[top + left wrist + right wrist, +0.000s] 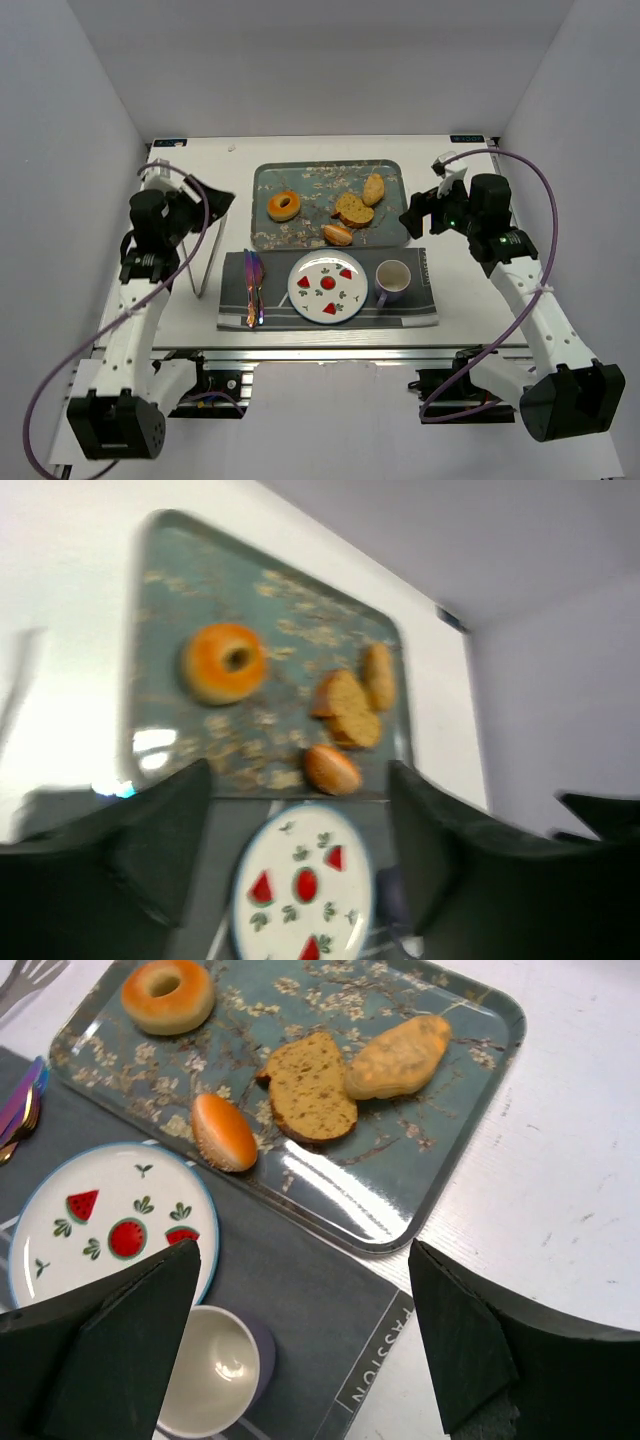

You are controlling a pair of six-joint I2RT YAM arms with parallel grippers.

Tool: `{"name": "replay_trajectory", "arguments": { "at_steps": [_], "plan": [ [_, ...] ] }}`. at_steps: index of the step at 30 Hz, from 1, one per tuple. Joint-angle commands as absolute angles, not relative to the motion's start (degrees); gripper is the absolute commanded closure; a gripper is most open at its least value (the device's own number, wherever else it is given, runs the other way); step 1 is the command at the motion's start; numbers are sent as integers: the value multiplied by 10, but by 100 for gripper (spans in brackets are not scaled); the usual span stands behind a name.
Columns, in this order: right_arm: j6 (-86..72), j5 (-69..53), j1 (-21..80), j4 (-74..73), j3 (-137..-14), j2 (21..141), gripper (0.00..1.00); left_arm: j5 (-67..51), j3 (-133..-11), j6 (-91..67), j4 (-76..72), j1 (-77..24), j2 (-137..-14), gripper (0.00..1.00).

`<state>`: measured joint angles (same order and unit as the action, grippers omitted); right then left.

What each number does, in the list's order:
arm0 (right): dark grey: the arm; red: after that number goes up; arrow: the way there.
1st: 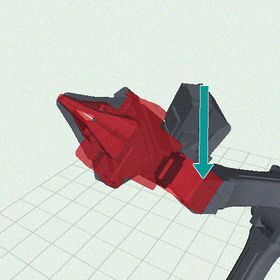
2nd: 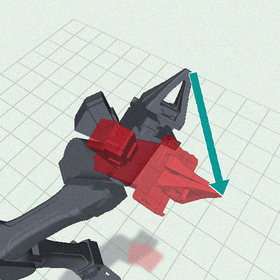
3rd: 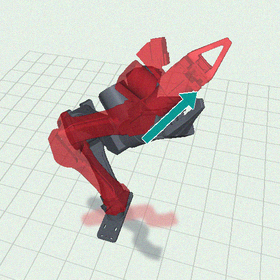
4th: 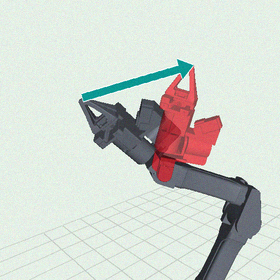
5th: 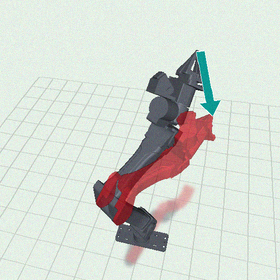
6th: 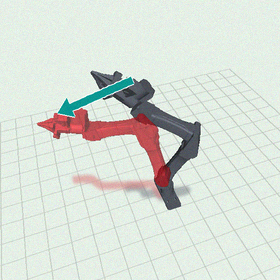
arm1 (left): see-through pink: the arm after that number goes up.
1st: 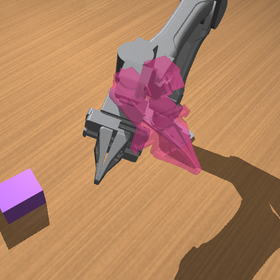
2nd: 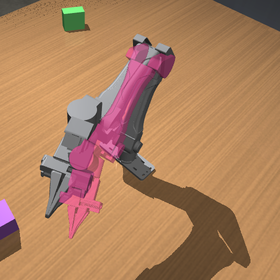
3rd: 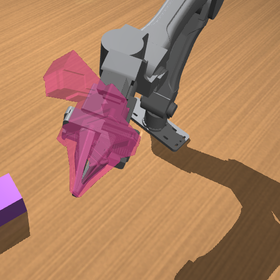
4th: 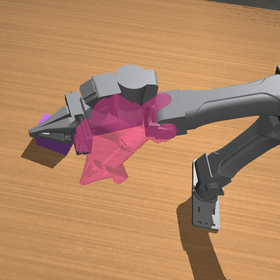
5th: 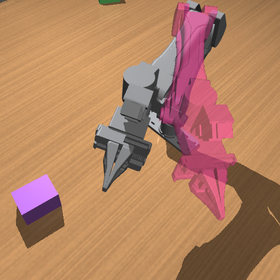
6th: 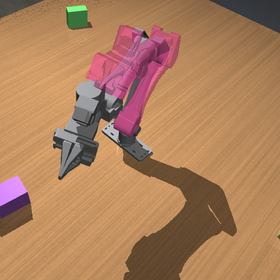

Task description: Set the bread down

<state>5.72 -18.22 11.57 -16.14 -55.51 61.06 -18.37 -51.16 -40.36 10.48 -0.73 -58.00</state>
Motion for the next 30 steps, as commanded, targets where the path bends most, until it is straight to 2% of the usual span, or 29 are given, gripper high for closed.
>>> {"name": "replay_trajectory", "arguments": {
  "at_steps": [1, 2, 3, 4, 5, 7, 9, 10, 11, 12, 14, 18, 30],
  "plan": [
    [102, -240, 113, -169, -569, 590, 11, -117, -471, -324, 266, 25, -528, 27],
    [137, -277, 113, -177, -560, 585, 11, -106, -468, -310, 278, 26, -496, 38],
    [255, -372, 112, -196, -556, 576, 11, -94, -465, -293, 293, 26, -483, 67],
    [311, -411, 112, -222, -555, 572, 12, -57, -467, -267, 305, 26, -473, 75],
    [343, -472, 112, -242, -544, 567, 15, -40, -470, -252, 315, 27, -462, 77],
    [369, -509, 113, -242, -533, 564, 20, -8, -481, -192, 340, 26, -461, 69],
    [365, -535, 113, -225, -519, 566, 26, 29, -497, -158, 372, 26, -479, 50],
    [358, -537, 113, -223, -517, 569, 28, 39, -501, -118, 380, 27, -487, 35],
    [356, -541, 113, -222, -515, 574, 28, 37, -503, -94, 382, 27, -494, 32],
    [356, -544, 113, -226, -514, 577, 24, 41, -504, -53, 389, 26, -509, 28],
    [360, -549, 113, -235, -515, 581, 11, 47, -498, -24, 390, 26, -523, 25],
    [375, -548, 113, -247, -506, 574, 11, 27, -487, 39, 392, 26, -564, 19],
    [353, -514, 113, -224, -483, 567, 11, 10, -481, 87, 317, 27, -750, 17]
  ]
}}
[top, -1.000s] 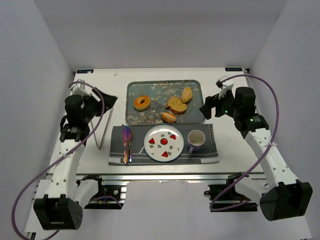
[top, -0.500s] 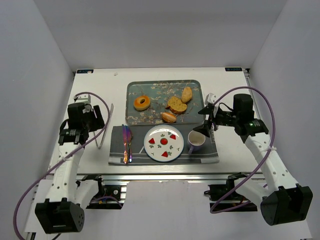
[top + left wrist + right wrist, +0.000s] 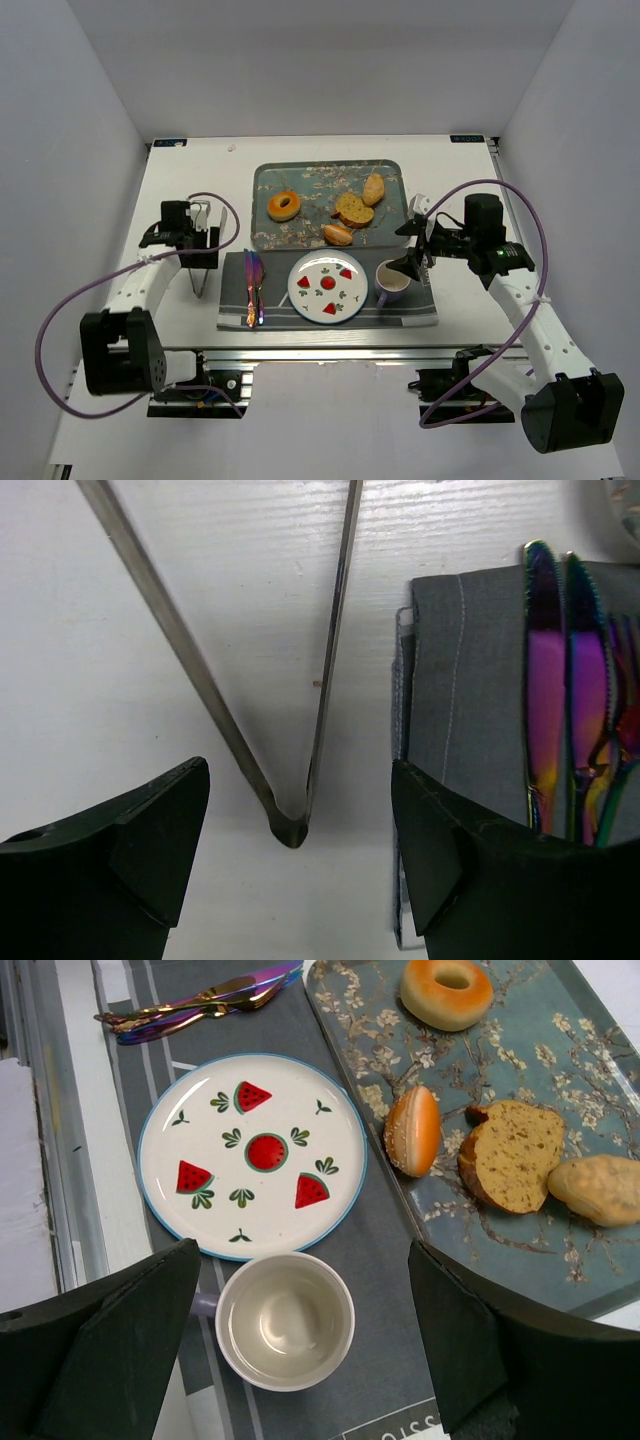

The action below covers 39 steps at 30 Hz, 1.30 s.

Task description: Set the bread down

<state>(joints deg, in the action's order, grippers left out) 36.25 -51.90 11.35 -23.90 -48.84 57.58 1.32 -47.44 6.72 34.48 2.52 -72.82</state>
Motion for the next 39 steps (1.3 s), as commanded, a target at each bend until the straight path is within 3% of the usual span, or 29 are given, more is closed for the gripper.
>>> {"name": "replay_trajectory", "arguments": {
  "at_steps": [1, 11, 20, 26, 39],
  "plan": [
    [351, -512, 113, -222, -483, 568, 10, 12, -483, 85, 314, 27, -762, 17],
    [339, -490, 112, -217, -487, 577, 11, 11, -490, 81, 276, 41, -863, 17],
    [338, -491, 111, -218, -502, 598, 11, -33, -522, 85, 298, 51, -822, 17],
    [337, -489, 111, -216, -504, 601, 11, 48, -503, 68, 299, 53, -780, 17],
    [336, -484, 110, -218, -501, 592, 11, 40, -515, 67, 309, 85, -871, 16]
  ]
}}
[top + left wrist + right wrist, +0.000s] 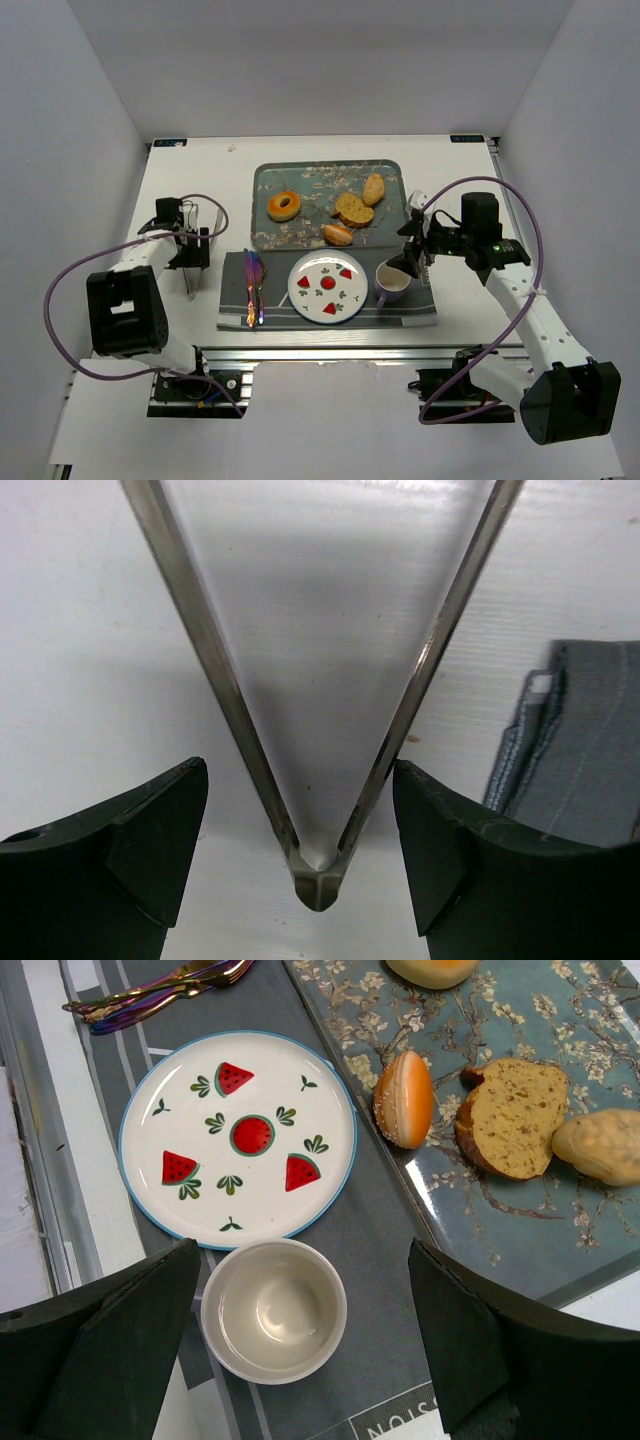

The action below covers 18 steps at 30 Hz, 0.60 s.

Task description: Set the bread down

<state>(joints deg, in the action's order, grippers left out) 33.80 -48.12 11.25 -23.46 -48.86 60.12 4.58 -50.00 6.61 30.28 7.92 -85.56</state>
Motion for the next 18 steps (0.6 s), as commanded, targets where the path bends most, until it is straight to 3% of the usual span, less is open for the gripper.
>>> {"name": "replay_trajectory", "arguments": {
  "at_steps": [1, 13, 17, 18],
  "plan": [
    [336, -484, 110, -218, -501, 592, 11, 31, -516, 68, 308, 86, -877, 16],
    [337, -480, 103, -221, -504, 590, 11, 7, -539, 53, 294, 95, -962, 18],
    [338, -479, 101, -223, -504, 588, 11, 3, -538, 37, 287, 103, -959, 34],
    [338, -481, 100, -224, -504, 587, 11, 1, -537, 35, 285, 104, -955, 47]
  ]
}}
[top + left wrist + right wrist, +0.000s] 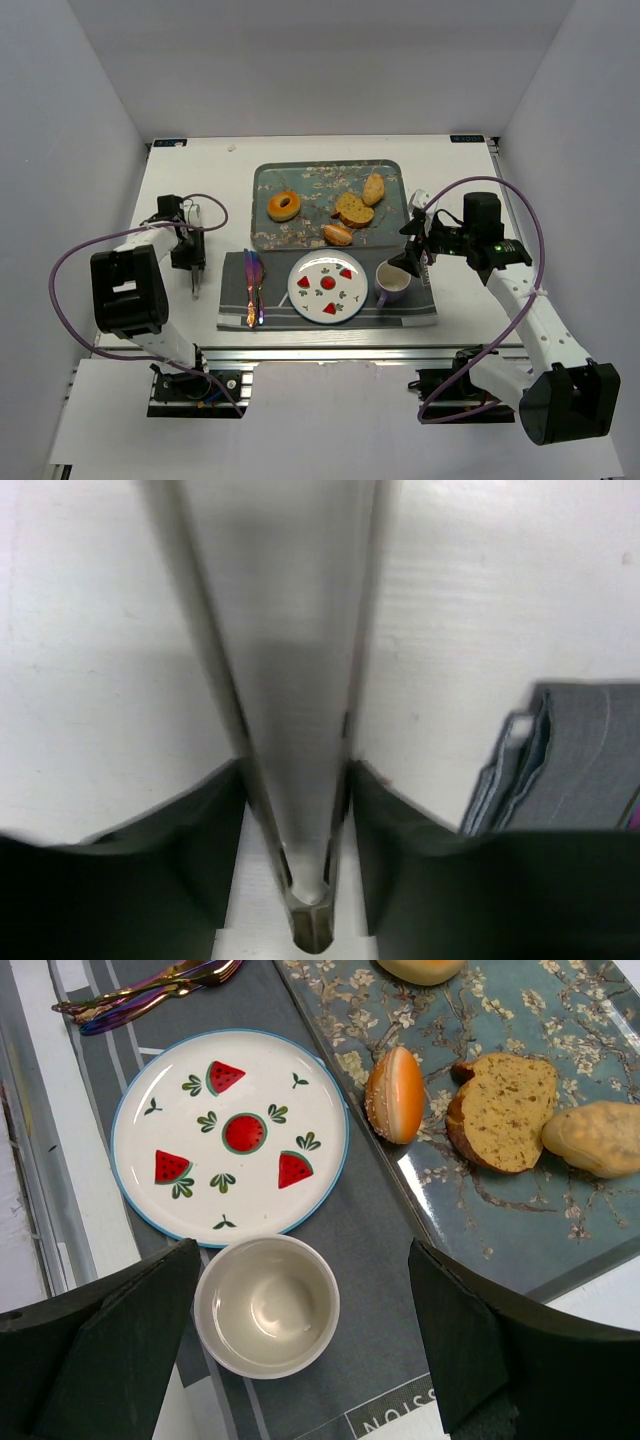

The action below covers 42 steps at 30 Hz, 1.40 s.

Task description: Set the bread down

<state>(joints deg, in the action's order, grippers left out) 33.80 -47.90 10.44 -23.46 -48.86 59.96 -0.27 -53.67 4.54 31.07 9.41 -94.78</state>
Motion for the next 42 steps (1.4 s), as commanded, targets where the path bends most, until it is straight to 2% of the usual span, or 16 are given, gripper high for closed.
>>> {"name": "replay_trajectory", "arguments": {
  "at_steps": [1, 2, 3, 5, 6, 9, 12, 16, 19, 23, 31, 42],
  "plan": [
    [338, -481, 99, -225, -503, 587, 11, -10, -539, 33, 287, 104, -952, 56],
    [338, -482, 99, -225, -502, 585, 11, -25, -541, 34, 289, 104, -944, 63],
    [338, -483, 99, -227, -501, 584, 11, -42, -544, 35, 294, 104, -940, 78],
    [338, -484, 98, -227, -498, 581, 11, -58, -548, 18, 302, 103, -926, 91],
    [338, -484, 98, -227, -497, 581, 11, -77, -548, 11, 305, 104, -909, 96],
    [337, -488, 98, -228, -495, 577, 11, -113, -537, -32, 303, 103, -848, 97],
    [337, -488, 98, -229, -496, 574, 11, -198, -524, -95, 289, 95, -778, 96],
    [333, -488, 97, -229, -497, 571, 11, -271, -523, -161, 272, 12, -714, 87],
    [330, -489, 95, -229, -501, 571, 11, -286, -524, -222, 253, -59, -696, 77],
    [331, -484, 94, -232, -507, 568, 11, -329, -527, -291, 206, -103, -709, 61],
    [330, -485, 88, -234, -501, 555, 11, -368, -612, -323, 160, -143, -820, 55],
    [332, -484, 71, -239, -485, 540, 11, -364, -751, -285, 202, -163, -989, 53]
  ]
}}
